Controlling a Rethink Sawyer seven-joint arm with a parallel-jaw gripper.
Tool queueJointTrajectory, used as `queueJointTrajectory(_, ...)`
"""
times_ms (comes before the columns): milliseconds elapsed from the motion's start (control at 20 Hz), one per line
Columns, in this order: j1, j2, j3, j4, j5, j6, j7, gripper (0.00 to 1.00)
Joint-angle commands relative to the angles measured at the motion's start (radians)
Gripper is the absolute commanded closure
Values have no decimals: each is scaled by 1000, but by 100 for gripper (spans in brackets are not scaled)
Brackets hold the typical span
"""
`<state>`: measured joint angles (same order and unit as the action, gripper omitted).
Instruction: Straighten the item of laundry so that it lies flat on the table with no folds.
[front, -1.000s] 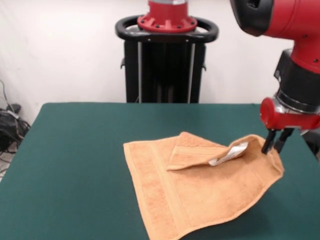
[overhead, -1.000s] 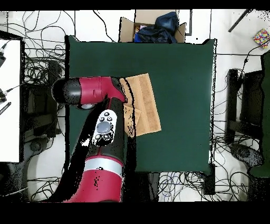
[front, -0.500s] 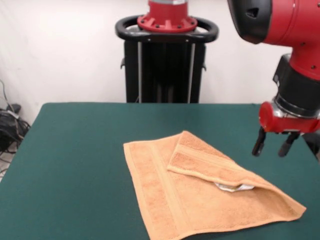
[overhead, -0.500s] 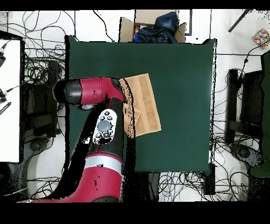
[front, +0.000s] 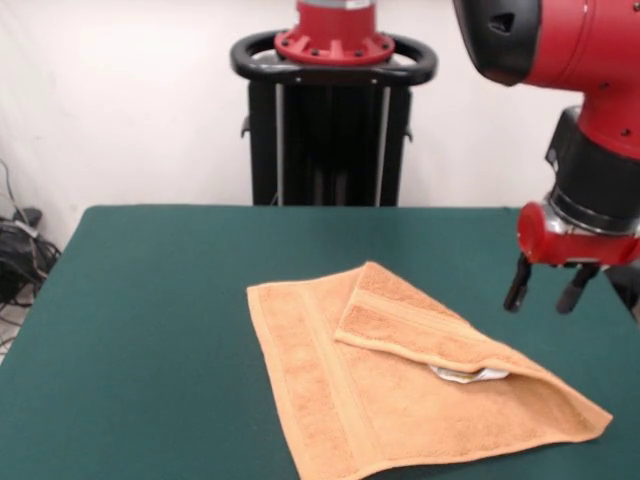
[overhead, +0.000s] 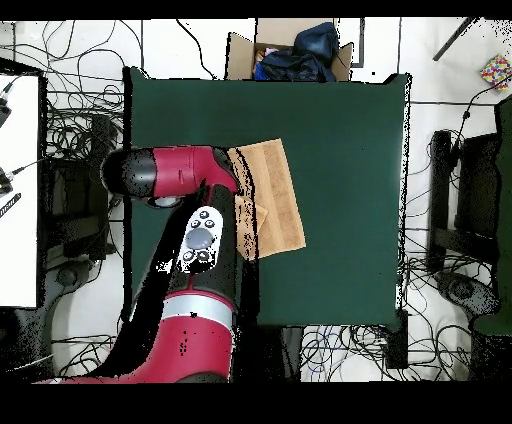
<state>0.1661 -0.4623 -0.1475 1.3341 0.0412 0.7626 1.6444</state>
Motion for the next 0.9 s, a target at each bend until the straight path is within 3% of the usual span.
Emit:
queueJointTrajectory(50,-51,-19,46,66,39,15,177,0)
queueJointTrajectory(350,-190,-129,105,263,-11,-119,1,0)
queueJointTrajectory(750,-321,-204,180,369,-75,-156,-98,0)
queueJointTrajectory(900,-386,-203,257,400,-77,-176,-139,0)
